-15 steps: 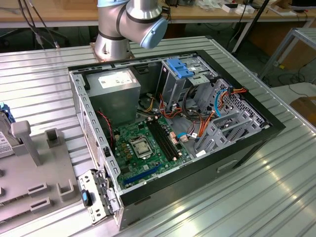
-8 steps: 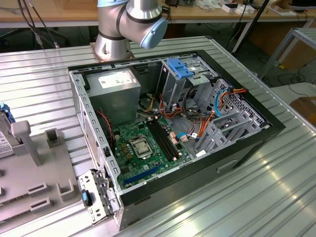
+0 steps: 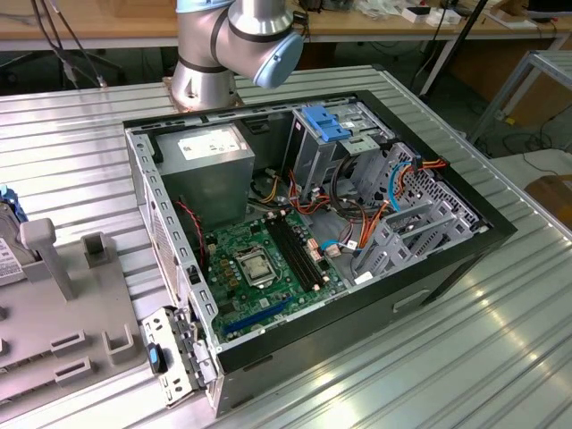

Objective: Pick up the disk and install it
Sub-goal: 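Pick up the disk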

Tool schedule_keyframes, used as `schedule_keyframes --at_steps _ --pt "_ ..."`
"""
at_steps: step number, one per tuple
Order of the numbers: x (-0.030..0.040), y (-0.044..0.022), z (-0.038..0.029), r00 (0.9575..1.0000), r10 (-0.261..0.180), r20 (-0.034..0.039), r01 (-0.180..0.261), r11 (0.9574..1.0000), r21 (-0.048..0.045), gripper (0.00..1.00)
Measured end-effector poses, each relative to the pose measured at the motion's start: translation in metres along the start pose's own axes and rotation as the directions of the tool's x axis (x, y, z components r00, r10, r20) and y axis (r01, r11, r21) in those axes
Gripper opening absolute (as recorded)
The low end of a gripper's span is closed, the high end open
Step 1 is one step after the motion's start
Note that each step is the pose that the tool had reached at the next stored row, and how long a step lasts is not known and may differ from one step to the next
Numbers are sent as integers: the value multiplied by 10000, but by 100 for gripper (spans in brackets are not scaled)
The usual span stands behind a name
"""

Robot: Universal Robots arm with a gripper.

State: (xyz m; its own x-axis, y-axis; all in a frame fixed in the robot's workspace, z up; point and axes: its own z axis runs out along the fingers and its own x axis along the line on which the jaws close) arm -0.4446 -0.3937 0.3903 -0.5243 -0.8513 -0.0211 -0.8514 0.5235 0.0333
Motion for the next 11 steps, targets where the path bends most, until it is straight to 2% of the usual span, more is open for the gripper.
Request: schedule_keyframes --at_steps 3,5,7,8,10,11 --pt "0 0 0 9985 -553 -18 553 9985 -13 11" --pt "0 0 1 9955 -947 -30 946 9955 -22 11" --pt "0 0 2 9892 -1464 -46 1464 9892 -35 11" --pt "0 0 1 9830 -1833 -57 1833 9831 -45 11" --pt "0 0 2 9767 -2144 -65 2144 9767 -51 11" --pt "0 0 2 9709 -2394 -72 2394 9709 -57 11"
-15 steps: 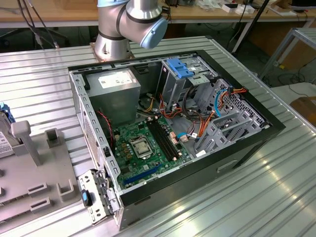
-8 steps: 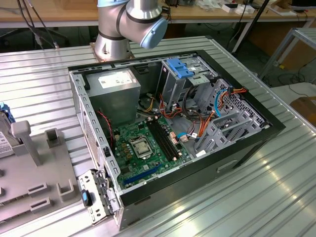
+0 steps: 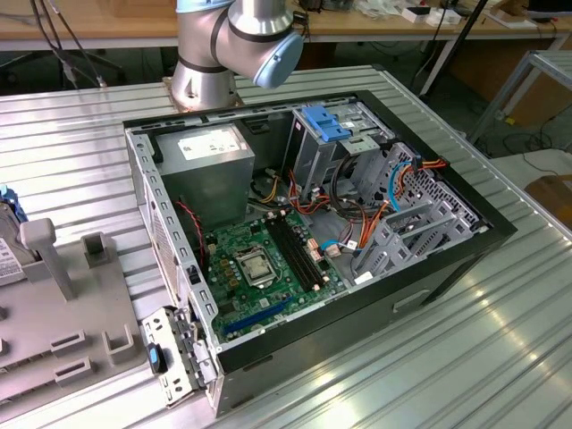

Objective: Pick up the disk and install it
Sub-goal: 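Pick up the disk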

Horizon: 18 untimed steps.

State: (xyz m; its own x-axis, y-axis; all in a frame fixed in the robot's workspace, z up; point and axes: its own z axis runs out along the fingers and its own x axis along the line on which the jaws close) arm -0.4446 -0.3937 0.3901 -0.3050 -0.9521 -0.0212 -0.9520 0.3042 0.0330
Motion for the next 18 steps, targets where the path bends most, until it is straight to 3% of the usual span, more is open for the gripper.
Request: schedule_keyframes --at_steps 2,5,8,15,17,18 --pt "0 0 2 9991 -428 -13 428 9991 -8 11" --pt "0 0 6 9942 -1074 -34 1074 9942 -24 11" --pt "0 -3 16 9795 -2013 -63 2013 9795 -28 11" --pt "-8 -24 61 9791 -2031 -89 2032 9790 136 11" --pt "-10 -32 85 9785 -2057 -112 2059 9782 257 11" --pt "-12 -31 90 9782 -2071 -141 2074 9779 264 11"
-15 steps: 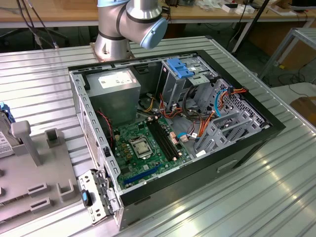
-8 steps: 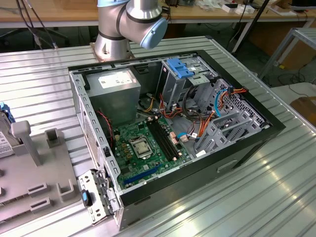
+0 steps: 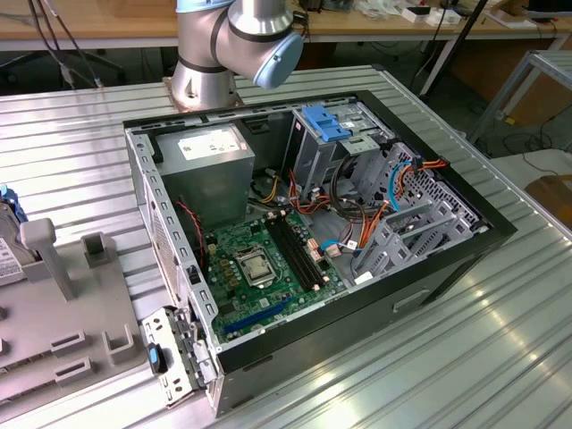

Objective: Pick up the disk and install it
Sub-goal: 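Pick up the disk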

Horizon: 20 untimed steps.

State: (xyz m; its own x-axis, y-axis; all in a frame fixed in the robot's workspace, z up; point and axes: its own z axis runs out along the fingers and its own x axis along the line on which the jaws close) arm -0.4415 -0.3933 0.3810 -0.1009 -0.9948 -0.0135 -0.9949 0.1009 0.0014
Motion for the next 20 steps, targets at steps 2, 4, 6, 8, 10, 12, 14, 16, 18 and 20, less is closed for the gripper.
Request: schedule_keyframes --at_steps 2,4,6,8,10,12,14,16,18,20 --pt "-16 0 15 9999 -61 -152 61 10000 15 11" --pt "-35 2 33 9996 -112 -262 112 9999 24 24" --pt "-70 6 53 9993 -175 -345 176 9998 30 30" --pt "-121 11 83 9989 -250 -407 251 9997 35 42" --pt "-149 14 121 9982 -426 -428 428 9991 35 54" --pt "-159 14 162 9968 -670 -428 672 9977 33 60" --pt "-162 14 207 9951 -892 -429 895 9960 41 60" --pt "-170 11 263 9943 -979 -430 982 9952 41 60" --pt "-180 5 296 9943 -980 -430 982 9952 42 60" --pt "-183 2 365 9943 -980 -429 983 9951 43 60"
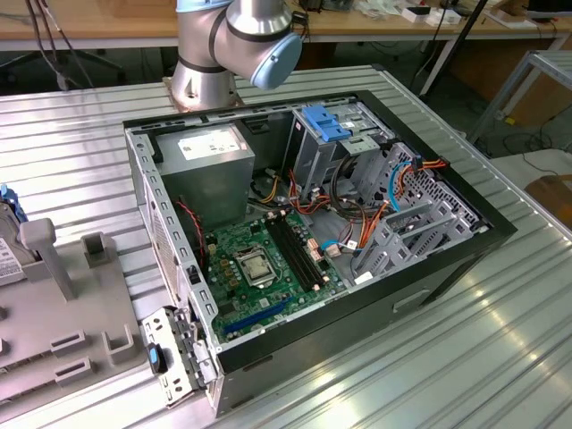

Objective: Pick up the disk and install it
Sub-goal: 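Pick up the disk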

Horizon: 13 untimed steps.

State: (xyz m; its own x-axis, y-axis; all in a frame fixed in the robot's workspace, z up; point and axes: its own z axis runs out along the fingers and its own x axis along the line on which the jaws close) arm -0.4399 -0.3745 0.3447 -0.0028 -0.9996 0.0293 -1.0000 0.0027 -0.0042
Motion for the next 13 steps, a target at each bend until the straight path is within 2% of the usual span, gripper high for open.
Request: schedule_keyframes --at_steps 13 --pt "-9 -9 306 10000 -80 4 80 10000 3 60"
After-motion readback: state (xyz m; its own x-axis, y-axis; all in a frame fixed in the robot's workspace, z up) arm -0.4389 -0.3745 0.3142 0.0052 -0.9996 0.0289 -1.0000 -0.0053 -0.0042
